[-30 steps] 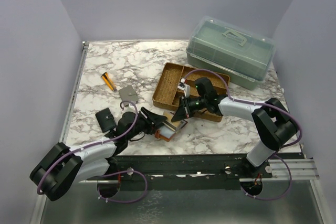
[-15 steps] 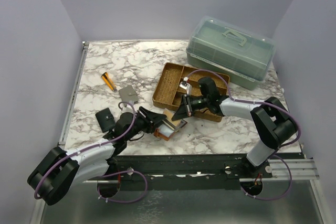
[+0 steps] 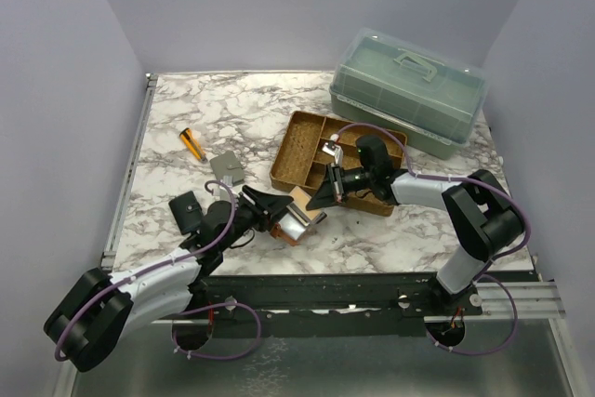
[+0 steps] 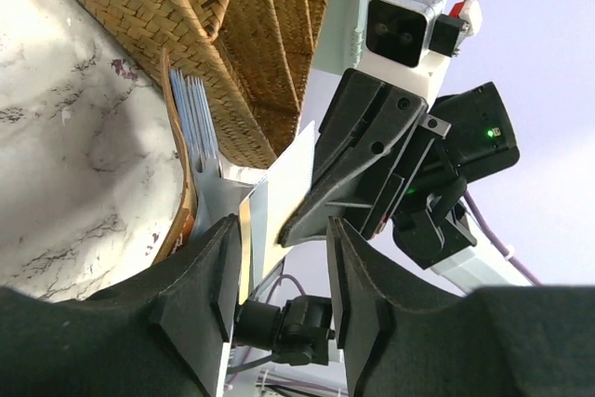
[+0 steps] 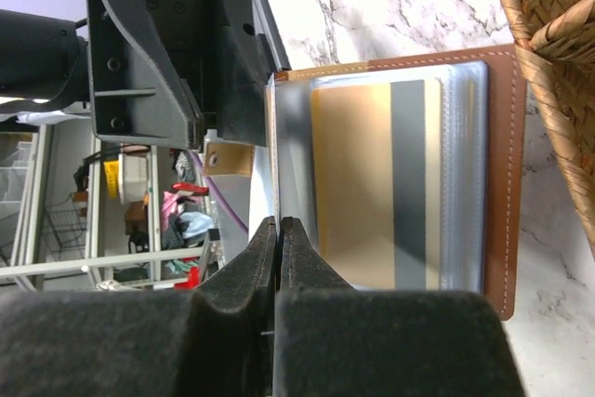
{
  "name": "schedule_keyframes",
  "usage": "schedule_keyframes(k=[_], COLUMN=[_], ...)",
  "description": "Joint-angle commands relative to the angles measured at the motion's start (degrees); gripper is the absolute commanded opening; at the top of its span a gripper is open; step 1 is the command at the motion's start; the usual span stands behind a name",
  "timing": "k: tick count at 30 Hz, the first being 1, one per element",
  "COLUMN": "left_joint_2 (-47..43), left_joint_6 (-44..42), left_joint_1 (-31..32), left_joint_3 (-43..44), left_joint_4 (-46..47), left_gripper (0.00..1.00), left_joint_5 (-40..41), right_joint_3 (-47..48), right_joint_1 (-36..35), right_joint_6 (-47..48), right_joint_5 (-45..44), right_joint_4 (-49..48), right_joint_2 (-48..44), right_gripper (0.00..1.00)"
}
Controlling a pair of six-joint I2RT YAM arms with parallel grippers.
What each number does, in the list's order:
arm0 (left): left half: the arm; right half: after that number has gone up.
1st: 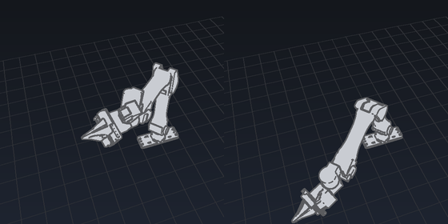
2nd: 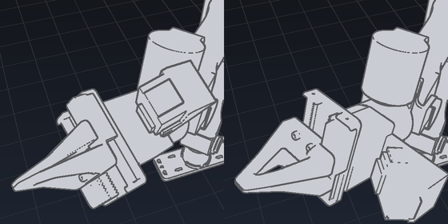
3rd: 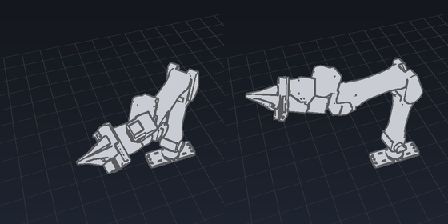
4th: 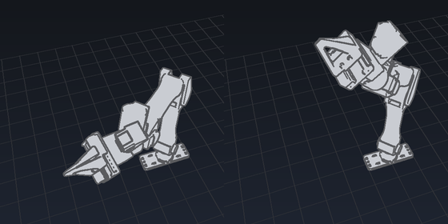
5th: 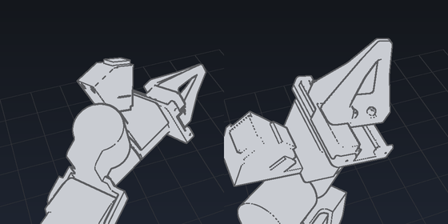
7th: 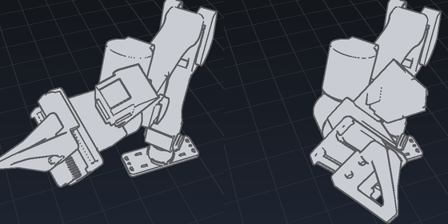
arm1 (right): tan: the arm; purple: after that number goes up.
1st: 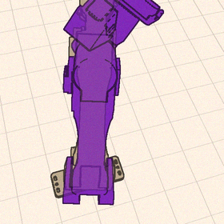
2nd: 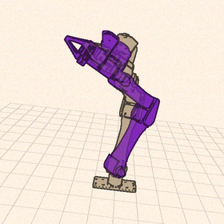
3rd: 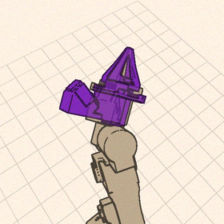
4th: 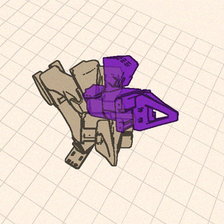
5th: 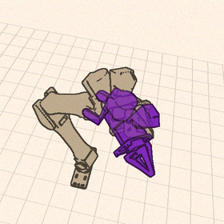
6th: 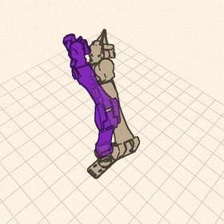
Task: Take the credit cards out of the card holder
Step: Pick up the card holder from the corner of the board.
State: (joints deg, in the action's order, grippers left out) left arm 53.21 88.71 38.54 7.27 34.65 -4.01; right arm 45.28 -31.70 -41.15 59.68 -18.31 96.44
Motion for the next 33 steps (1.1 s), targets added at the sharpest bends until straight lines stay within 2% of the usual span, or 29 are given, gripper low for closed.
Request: schedule_keyframes(k=[1, 7, 19, 21, 26, 30, 31, 33], left_joint_2=[3.1, 8.0, 8.2, 9.2, 11.8, 10.6, 9.6, 6.9], left_joint_6=[1.8, 0.7, -2.4, -2.9, -4.2, -5.6, -6.6, -8.6], left_joint_1=[1.0, 1.5, 1.8, 1.8, 1.9, 1.8, 1.8, 1.3], left_joint_3=[2.5, 3.0, 3.3, 3.9, 5.0, 3.8, 3.3, 2.3], left_joint_4=[10.0, 14.2, 17.3, 17.8, 18.3, 18.8, 18.7, 17.5], left_gripper=[0.48, 0.46, 0.31, 0.25, 0.00, 0.00, 0.00, 0.00], left_joint_5=[-2.1, -3.0, -2.4, -3.3, -5.7, -6.0, -6.0, -7.1], right_joint_3=[-1.4, -2.5, -2.8, -2.9, -2.9, -2.6, -2.1, -1.0], right_joint_1=[-0.2, 0.2, 0.7, 0.7, 0.7, 0.7, 0.8, 1.4], right_joint_6=[-3.3, -6.5, -8.4, -8.4, -8.3, -5.8, -4.2, 0.0], right_joint_5=[3.4, 5.2, 6.6, 6.7, 6.9, 7.0, 6.9, 7.7], right_joint_4=[-3.5, -7.0, -8.8, -8.9, -9.1, -8.9, -7.9, -5.5], right_joint_2=[0.5, 0.3, 2.0, 2.0, 2.0, 1.4, 1.0, -0.1], right_gripper=[0.00, 0.00, 0.00, 0.00, 0.00, 0.00, 0.03, 0.17])
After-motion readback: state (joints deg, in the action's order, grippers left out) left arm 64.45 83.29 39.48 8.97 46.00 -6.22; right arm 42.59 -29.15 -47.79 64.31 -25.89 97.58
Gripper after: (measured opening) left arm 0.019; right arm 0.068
